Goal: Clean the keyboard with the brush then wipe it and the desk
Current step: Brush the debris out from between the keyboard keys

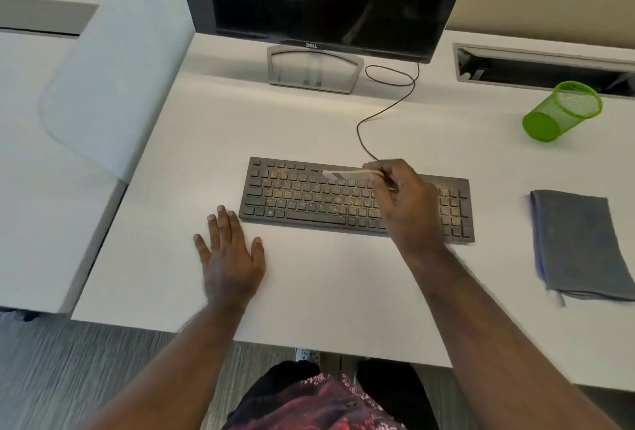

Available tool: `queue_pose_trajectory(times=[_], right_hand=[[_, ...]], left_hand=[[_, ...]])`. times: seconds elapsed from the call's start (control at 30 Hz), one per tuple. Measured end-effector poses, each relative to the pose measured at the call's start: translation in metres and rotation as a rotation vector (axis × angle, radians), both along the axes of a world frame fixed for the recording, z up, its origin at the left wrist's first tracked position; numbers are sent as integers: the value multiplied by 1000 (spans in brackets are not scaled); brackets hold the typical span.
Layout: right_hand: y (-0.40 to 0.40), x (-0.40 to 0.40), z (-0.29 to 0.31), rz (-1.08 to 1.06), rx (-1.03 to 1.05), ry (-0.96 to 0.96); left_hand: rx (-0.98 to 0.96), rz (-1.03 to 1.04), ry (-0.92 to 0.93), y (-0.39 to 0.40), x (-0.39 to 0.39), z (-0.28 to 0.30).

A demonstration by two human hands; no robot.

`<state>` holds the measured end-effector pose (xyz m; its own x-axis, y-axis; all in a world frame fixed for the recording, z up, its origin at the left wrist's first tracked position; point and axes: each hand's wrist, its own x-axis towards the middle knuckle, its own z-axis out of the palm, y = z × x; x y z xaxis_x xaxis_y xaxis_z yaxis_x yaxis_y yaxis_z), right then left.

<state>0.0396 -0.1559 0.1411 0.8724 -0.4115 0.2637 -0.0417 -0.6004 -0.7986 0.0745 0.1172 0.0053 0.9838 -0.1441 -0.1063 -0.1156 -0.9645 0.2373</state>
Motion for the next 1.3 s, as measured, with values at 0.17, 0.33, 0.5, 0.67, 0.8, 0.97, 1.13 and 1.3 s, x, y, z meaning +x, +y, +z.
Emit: queue_pose_trajectory(times=[0.17, 0.33, 0.5, 0.67, 0.8, 0.97, 1.13, 1.3], right_hand=[[8, 26, 1, 77, -74, 51], [18, 46, -3, 165, -221, 154], [24, 60, -3, 206, -292, 140], [35, 79, -4, 307, -259, 110], [52, 92, -8, 335, -243, 90], [58, 99, -7, 311, -213, 68], [45, 91, 0, 278, -299, 24], [54, 92, -5, 304, -303, 28]], left_hand=[[8, -3, 0, -7, 4, 2], [10, 9, 0, -8, 5, 0], [6, 8, -12, -7, 5, -2], [10, 7, -21, -7, 4, -2], [9, 11, -28, -7, 4, -2], [6, 5, -28, -8, 5, -2], [-4, 12, -44, -7, 4, -3], [3, 12, -43, -7, 4, -3]])
